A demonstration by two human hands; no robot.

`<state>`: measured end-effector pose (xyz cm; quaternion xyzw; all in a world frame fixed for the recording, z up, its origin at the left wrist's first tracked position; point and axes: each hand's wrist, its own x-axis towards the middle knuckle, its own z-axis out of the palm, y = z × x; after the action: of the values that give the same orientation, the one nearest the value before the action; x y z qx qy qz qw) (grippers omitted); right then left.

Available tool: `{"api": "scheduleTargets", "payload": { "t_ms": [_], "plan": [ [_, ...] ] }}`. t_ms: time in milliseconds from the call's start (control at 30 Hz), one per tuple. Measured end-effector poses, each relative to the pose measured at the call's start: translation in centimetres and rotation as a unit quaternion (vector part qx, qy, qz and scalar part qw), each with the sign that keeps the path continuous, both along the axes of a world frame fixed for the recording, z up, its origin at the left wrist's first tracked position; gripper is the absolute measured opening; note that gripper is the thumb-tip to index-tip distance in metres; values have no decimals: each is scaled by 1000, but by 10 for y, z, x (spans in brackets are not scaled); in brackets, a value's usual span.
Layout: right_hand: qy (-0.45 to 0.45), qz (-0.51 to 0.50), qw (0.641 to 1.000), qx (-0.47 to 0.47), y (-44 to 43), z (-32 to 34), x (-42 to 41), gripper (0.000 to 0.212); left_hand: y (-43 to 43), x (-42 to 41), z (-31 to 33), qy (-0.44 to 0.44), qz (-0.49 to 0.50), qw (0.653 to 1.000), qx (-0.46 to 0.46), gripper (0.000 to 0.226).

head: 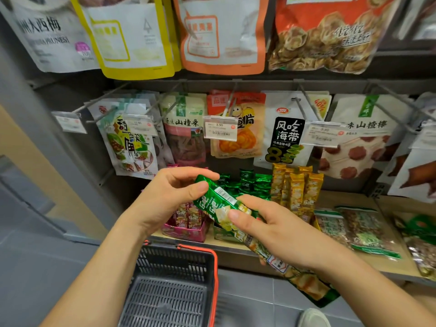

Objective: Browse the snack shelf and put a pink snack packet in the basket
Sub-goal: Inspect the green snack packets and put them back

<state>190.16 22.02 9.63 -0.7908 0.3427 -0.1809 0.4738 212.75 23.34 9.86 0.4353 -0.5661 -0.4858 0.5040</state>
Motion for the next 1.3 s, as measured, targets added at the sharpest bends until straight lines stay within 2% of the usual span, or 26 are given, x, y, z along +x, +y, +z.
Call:
{"api": "scheduleTargets", "payload": {
  "t_ms": [233, 333, 400, 500, 567, 633, 767, 867, 967, 1067, 1167, 1300],
  "plan": [
    [27, 19, 999, 14, -2, 3, -4, 43, -3, -3, -2, -83, 25, 996, -32, 3],
    [47, 31, 996, 68, -6, 7, -7, 37, -5, -2, -3, -131, 32, 990, -32, 12],
    [95, 41, 992, 68, -11, 6, -13, 33, -5, -3, -4, -160, 28, 986, -31, 16],
    [185, 54, 981, 20, -18, 3, -25, 48, -6, -4, -7, -217, 48, 974, -29, 16],
    [209, 26, 978, -13, -22, 2, -31, 60, -6, -4, -8, -246, 79, 965, -38, 15],
    [213, 10, 976, -46, -22, 2, -34, 61, -5, -6, -9, -272, 98, 956, -54, 14],
    [195, 3, 979, -57, -23, -1, -34, 29, -3, -15, -12, -355, 108, 923, -103, 21],
    [179, -2, 982, -58, -23, -3, -31, 23, -1, -22, -11, -393, 110, 896, -174, 22],
    [190, -3, 979, -70, -22, -6, -29, 20, 2, -37, -13, -423, 56, 875, -229, 22],
    [202, -2, 976, -83, -22, -7, -30, 19, 4, -49, -16, -469, 24, 849, -242, 25],
    [194, 6, 977, -84, -21, -4, -31, 23, 3, -50, -15, -474, 23, 840, -263, 23],
    [192, 22, 980, -39, -23, 3, -35, 37, 3, -43, -10, -474, 59, 835, -274, 19]
  ]
}}
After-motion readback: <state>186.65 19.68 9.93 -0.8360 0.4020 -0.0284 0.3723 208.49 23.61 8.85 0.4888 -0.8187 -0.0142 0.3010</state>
